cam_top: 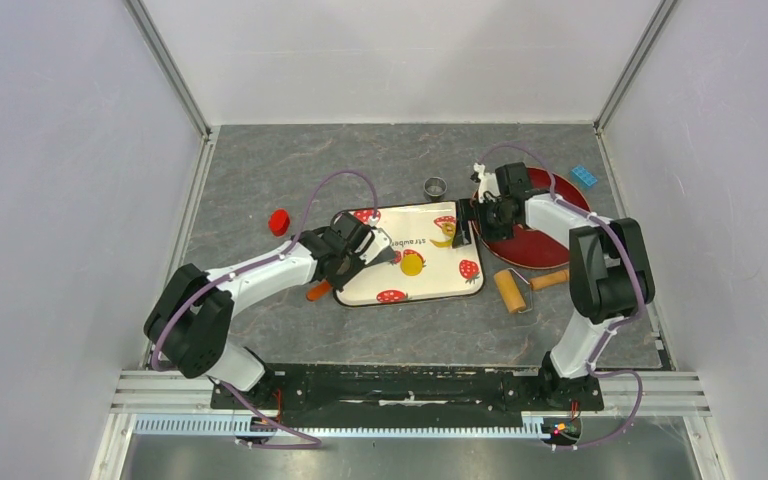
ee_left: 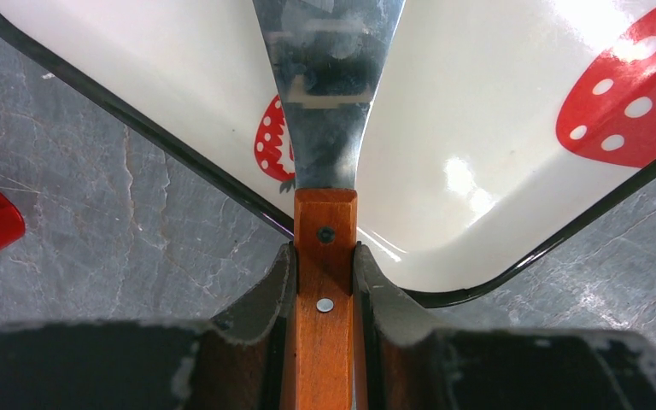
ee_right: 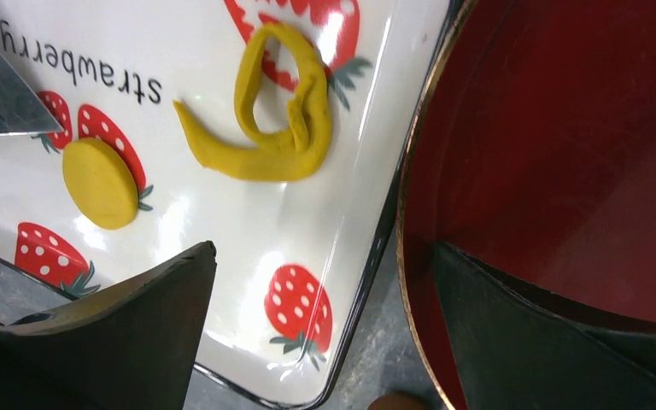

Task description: Roll out the dumpling wrappers from the dough

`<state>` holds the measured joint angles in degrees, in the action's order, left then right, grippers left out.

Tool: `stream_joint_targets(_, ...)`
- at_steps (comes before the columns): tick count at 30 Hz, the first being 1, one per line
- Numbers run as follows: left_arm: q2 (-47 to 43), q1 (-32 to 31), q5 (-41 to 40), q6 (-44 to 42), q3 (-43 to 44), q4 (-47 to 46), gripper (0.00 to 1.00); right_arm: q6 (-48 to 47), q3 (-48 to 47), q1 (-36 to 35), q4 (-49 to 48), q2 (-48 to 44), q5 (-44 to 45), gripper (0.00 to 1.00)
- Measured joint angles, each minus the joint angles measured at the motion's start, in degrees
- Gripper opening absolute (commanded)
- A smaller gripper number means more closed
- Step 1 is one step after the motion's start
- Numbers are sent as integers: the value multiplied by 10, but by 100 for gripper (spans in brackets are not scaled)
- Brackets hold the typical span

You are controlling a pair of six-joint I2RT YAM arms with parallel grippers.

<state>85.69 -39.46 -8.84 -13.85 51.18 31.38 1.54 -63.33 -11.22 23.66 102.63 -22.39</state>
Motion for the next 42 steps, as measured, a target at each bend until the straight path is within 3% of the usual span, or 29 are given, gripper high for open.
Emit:
stream_joint_targets(15, 17, 0, -26, -40, 33, 14, 2, 32, 63, -24, 59, -170, 26, 95)
stream_joint_targets(25, 33, 0, -33, -44, 33, 11, 2, 40, 162, -31, 54, -174, 22, 89)
stream_joint_targets(42, 67, -32, -53, -50, 33, 1, 2, 48, 183, -37, 8, -159, 14, 88)
